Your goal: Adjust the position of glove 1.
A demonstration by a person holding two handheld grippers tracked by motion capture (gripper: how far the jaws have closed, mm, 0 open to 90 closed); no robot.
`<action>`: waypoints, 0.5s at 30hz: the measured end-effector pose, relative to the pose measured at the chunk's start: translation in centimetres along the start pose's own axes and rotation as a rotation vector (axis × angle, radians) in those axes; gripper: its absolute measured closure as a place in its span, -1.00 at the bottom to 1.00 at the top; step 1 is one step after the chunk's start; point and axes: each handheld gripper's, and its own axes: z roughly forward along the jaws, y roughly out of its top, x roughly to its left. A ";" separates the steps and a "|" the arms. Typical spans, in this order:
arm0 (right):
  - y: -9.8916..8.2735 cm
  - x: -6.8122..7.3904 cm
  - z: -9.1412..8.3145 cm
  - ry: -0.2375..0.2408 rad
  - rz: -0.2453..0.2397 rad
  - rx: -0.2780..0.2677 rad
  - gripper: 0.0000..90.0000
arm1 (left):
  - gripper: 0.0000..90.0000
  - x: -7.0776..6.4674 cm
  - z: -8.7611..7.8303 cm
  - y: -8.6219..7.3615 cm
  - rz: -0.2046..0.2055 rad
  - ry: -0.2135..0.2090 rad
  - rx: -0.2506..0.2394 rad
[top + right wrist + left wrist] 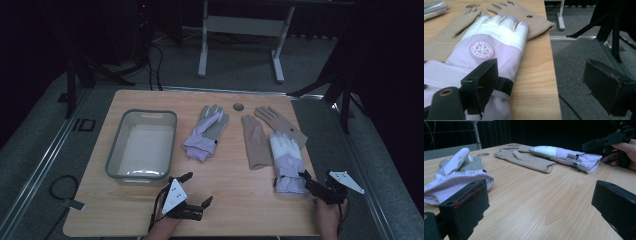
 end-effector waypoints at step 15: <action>4.1 0.8 -1.4 0.047 0.026 0.019 -0.69 | -0.98 0.0 0.1 -0.2 -0.001 -0.015 -0.001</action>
